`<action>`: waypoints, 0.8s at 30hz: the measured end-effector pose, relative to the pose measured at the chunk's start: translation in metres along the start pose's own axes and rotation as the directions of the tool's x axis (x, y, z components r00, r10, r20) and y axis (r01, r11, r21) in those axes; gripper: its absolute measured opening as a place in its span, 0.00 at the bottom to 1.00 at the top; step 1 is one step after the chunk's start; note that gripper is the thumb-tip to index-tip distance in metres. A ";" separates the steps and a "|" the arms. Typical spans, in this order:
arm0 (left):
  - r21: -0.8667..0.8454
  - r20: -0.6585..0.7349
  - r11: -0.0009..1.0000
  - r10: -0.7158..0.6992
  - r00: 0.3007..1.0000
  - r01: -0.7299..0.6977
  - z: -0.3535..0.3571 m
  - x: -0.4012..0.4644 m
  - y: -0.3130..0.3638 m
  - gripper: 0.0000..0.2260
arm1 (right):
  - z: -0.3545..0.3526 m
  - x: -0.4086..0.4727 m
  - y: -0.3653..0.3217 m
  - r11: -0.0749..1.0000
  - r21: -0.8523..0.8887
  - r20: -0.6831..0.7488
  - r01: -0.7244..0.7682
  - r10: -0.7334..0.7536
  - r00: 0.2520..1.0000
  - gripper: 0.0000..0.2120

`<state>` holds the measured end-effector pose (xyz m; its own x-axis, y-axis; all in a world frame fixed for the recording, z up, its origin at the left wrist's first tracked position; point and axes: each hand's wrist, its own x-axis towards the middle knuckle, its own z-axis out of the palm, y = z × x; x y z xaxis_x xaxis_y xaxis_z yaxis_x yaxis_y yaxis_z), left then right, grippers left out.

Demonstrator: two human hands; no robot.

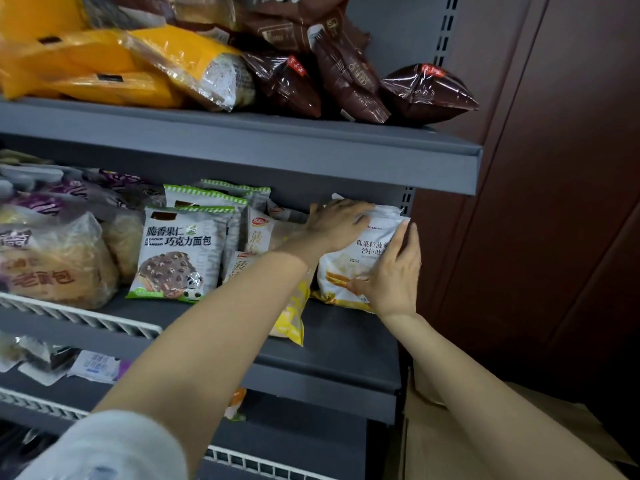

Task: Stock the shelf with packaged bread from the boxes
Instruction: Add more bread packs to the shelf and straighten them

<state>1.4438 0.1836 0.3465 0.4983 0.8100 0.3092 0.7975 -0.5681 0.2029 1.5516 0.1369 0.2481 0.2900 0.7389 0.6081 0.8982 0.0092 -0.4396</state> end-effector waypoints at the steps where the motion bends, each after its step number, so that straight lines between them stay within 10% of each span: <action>1: -0.016 -0.037 1.000 0.007 0.999 -0.007 -0.001 -0.004 -0.004 0.19 | -0.003 0.000 -0.006 0.997 -0.074 -0.076 0.020 -0.026 0.997 0.66; 7: -0.019 -0.035 1.000 0.002 0.999 -0.003 -0.021 -0.049 -0.062 0.17 | 0.000 -0.008 -0.032 0.888 -0.335 -0.075 0.314 -0.358 0.931 0.47; 11: 0.031 0.201 0.997 -0.080 0.976 0.076 -0.047 -0.084 -0.090 0.24 | -0.009 -0.025 -0.073 0.973 0.018 0.217 0.229 -0.227 0.949 0.24; 16: 0.234 0.614 0.960 -0.270 0.742 0.155 -0.064 -0.118 -0.110 0.30 | -0.006 -0.030 -0.109 0.998 0.056 0.566 -0.036 -0.002 0.824 0.34; 19: 0.201 0.540 0.980 -0.120 0.833 0.010 -0.048 -0.120 -0.122 0.42 | -0.009 -0.035 -0.116 0.972 0.208 0.685 -0.113 -0.062 0.726 0.32; 24: 0.345 0.295 0.920 0.082 0.952 -0.187 -0.031 -0.124 -0.145 0.54 | 0.000 -0.050 -0.119 0.971 0.230 0.446 -0.059 -0.051 0.894 0.42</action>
<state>1.2562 0.1610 0.3080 0.6403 0.7672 0.0369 0.7580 -0.6234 -0.1917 1.4305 0.0989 0.2705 0.0659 0.9602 0.2715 0.7794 0.1203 -0.6149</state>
